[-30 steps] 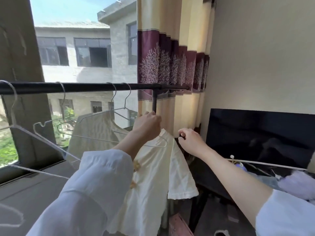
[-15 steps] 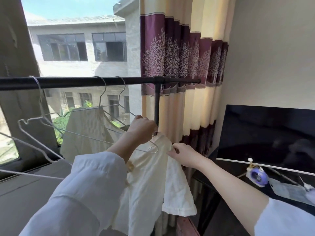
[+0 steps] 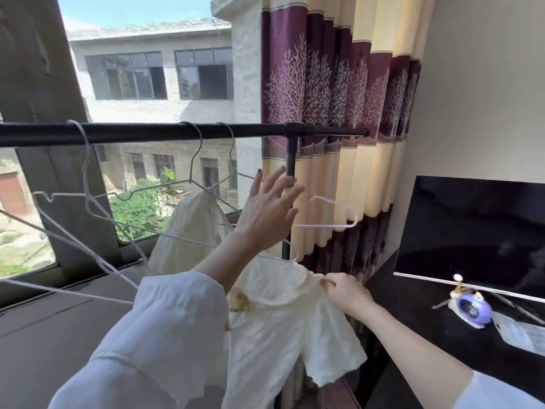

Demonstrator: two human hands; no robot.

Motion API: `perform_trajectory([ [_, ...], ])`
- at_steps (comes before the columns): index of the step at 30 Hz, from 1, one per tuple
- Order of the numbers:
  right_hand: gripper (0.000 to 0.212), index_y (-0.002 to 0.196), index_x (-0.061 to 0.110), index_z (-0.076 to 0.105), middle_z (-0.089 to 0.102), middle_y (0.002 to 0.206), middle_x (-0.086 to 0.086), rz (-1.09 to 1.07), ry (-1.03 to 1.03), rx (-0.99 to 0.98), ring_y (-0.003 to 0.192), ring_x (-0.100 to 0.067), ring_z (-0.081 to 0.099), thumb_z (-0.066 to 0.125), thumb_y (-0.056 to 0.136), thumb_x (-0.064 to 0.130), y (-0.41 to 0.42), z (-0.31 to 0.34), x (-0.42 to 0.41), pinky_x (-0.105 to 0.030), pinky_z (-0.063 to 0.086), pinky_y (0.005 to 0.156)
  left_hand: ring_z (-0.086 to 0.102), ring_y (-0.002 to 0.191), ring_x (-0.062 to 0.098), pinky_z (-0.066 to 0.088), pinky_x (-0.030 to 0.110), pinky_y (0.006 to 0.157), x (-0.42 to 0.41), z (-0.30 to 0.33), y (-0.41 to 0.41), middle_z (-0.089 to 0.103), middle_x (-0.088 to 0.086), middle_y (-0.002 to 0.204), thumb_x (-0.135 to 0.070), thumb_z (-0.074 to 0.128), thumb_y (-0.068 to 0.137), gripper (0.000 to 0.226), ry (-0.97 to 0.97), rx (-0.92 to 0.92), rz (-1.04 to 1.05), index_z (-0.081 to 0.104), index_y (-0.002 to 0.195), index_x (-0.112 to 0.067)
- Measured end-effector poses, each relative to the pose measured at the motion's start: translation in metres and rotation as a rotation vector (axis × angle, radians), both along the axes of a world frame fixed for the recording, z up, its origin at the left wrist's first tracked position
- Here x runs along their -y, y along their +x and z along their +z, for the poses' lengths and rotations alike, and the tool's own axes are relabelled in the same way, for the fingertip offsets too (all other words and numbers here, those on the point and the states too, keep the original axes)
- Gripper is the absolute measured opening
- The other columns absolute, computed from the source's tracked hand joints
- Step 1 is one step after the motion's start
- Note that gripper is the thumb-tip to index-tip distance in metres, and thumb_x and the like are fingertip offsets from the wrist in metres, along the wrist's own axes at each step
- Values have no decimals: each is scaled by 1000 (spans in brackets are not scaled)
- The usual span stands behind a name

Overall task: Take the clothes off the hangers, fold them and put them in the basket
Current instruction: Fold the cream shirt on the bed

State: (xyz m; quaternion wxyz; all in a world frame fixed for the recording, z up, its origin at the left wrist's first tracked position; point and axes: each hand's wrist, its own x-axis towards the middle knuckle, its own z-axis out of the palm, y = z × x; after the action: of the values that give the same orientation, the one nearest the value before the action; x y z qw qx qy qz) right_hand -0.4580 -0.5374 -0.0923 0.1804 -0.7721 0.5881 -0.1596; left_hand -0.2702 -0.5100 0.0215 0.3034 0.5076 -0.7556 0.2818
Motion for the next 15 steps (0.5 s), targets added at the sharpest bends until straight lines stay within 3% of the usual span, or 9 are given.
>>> perform_trajectory([
  [3, 38, 59, 23, 44, 55, 69, 5, 14, -53, 241, 82, -25, 54, 41, 97, 19, 13, 6, 4, -33, 36, 68, 16, 143, 35, 17, 52, 116, -1, -14, 18, 26, 17, 152, -17, 60, 78, 79, -102, -129, 76, 18, 145, -15],
  [5, 30, 72, 18, 57, 60, 79, 2, 23, -92, 421, 86, -22, 54, 41, 97, 13, 26, 14, 6, -32, 38, 74, 15, 143, 37, 23, 50, 115, -4, -19, 30, 18, 18, 155, -13, 62, 76, 89, -80, -215, 162, 8, 147, -16],
  [7, 27, 91, 8, 65, 63, 90, -3, 26, -96, 607, 88, -17, 54, 39, 99, 13, 39, 24, 4, -28, 38, 76, 22, 138, 37, 36, 48, 107, -8, -20, 37, 18, 16, 154, -11, 64, 77, 89, -11, -297, 297, 10, 148, -13],
  [9, 28, 96, 7, 65, 62, 90, -2, 14, -97, 744, 88, -14, 54, 37, 99, 13, 53, 31, 1, -25, 38, 71, 33, 126, 36, 47, 45, 94, -12, -22, 44, 26, 19, 143, -8, 63, 76, 79, -10, -406, 331, 19, 142, -12],
  [11, 30, 97, 8, 64, 63, 91, -2, 7, -90, 818, 88, -13, 54, 35, 100, 15, 61, 36, 0, -23, 40, 71, 38, 120, 35, 46, 43, 93, -16, -26, 51, 32, 19, 134, -8, 60, 79, 68, 41, -544, 335, 23, 136, -8],
  [15, 30, 90, 16, 62, 62, 85, 6, 34, -83, 883, 86, -10, 55, 35, 100, 15, 75, 39, 1, -19, 42, 75, 34, 130, 39, 35, 49, 102, -15, -53, 77, 26, 19, 146, -30, 49, 91, 68, 415, -726, 467, 15, 146, -9],
])
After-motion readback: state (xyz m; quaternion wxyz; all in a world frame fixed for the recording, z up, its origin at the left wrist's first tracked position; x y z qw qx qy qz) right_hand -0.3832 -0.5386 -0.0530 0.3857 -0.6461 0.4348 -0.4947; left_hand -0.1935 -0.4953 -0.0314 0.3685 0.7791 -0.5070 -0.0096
